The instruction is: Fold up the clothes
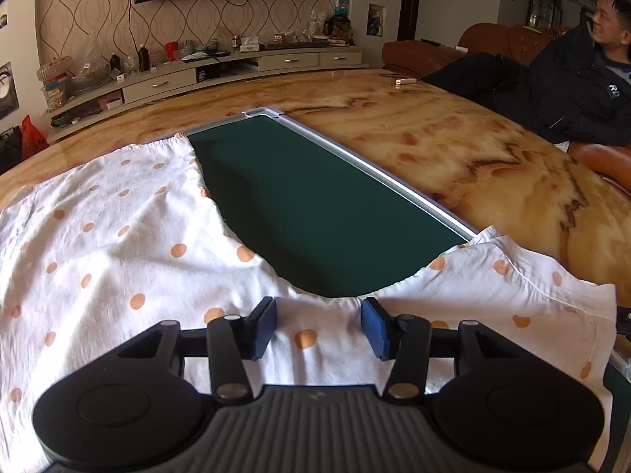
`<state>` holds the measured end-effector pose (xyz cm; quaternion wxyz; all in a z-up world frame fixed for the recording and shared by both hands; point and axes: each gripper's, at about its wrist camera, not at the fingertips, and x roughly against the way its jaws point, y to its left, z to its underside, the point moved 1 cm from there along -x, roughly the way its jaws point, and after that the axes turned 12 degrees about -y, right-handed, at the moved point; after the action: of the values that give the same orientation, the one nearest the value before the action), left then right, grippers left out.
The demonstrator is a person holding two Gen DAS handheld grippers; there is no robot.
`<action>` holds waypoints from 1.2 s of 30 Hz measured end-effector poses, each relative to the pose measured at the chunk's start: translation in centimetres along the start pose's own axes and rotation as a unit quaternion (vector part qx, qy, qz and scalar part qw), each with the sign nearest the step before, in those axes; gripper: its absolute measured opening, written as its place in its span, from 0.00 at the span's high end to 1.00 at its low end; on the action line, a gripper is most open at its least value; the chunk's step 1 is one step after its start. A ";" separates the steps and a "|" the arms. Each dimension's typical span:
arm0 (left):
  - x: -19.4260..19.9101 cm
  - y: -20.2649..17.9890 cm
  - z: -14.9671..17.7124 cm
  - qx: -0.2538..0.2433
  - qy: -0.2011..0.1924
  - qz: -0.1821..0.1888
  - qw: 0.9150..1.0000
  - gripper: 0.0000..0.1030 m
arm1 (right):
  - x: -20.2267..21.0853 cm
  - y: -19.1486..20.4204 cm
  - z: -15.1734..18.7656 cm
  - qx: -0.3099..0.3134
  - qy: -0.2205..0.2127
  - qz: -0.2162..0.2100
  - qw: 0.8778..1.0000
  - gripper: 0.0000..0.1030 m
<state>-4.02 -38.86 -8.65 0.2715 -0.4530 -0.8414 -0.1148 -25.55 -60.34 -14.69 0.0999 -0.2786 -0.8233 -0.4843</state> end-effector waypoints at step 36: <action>-3.1 -8.1 -2.8 -0.054 -0.010 0.052 0.997 0.36 | -1.4 -3.8 1.7 -0.121 -0.020 -0.014 0.992 0.93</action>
<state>-8.30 -46.84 -7.62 0.2438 -0.5109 -0.8120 -0.1419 -26.33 -60.81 -18.99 0.0420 -0.2865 -0.7647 -0.5757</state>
